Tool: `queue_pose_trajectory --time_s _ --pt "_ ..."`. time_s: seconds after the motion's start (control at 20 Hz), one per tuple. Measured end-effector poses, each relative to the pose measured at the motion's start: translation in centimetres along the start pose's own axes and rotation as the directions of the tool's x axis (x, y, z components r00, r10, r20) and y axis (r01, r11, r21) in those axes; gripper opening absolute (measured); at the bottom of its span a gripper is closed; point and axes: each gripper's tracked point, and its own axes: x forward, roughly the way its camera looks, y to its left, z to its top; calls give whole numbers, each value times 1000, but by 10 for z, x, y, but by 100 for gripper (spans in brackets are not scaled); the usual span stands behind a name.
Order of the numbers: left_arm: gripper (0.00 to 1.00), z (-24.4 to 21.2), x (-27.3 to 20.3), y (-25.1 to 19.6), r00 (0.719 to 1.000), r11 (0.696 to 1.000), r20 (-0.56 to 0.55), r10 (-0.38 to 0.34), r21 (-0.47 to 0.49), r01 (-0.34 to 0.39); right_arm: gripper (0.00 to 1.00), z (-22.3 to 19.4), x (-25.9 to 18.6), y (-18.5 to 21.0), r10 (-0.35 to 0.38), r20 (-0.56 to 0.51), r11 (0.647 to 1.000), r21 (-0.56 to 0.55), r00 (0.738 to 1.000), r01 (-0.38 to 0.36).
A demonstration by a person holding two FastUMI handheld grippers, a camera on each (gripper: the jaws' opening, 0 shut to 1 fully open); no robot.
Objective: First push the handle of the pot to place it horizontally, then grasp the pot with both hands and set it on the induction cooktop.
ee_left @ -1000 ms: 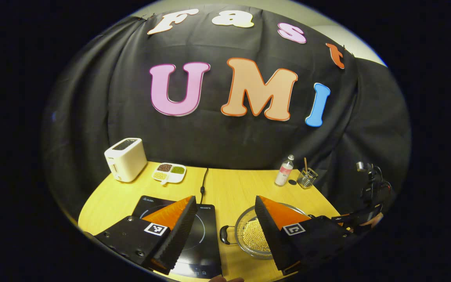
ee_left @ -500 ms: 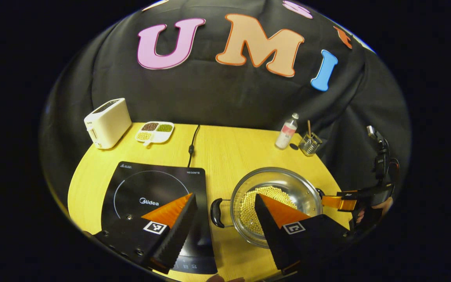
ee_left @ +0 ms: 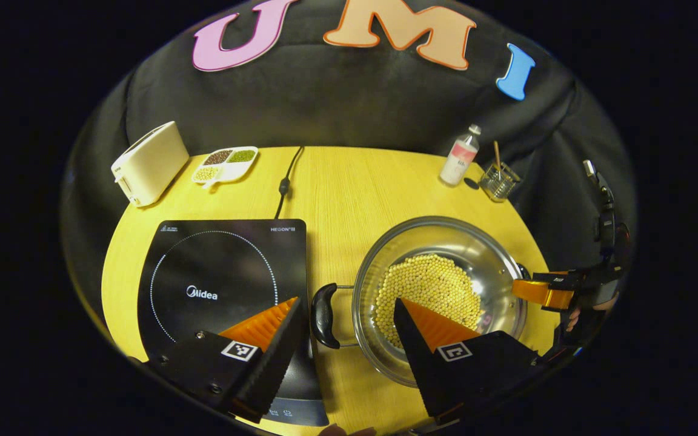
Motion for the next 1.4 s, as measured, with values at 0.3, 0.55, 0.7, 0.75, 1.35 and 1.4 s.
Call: queue_pose_trajectory --time_s 0.3,0.55,0.7,0.75,1.35,1.4 --pt "95 -13 22 -1 997 998 -67 36 57 -32 87 -4 14 -9 2 -30 1000 -12 1000 -2" --pt "95 -23 32 -7 993 1000 -113 28 10 -27 87 -3 24 -14 7 -47 1000 6 999 -7" --pt "95 -31 43 -10 988 999 -152 36 -1 -37 80 -5 31 -12 11 -60 1000 -3 998 -11" --pt "95 -32 46 -10 986 999 -161 37 1 -37 80 -5 32 -9 17 -66 1000 -15 998 -18" --pt "66 -33 54 -1 980 997 -182 77 9 -76 59 -3 32 -10 -14 -81 1000 17 997 15" --pt "66 -35 51 -3 981 997 -180 69 -14 -73 47 -1 27 -12 -15 -70 1000 15 997 16"
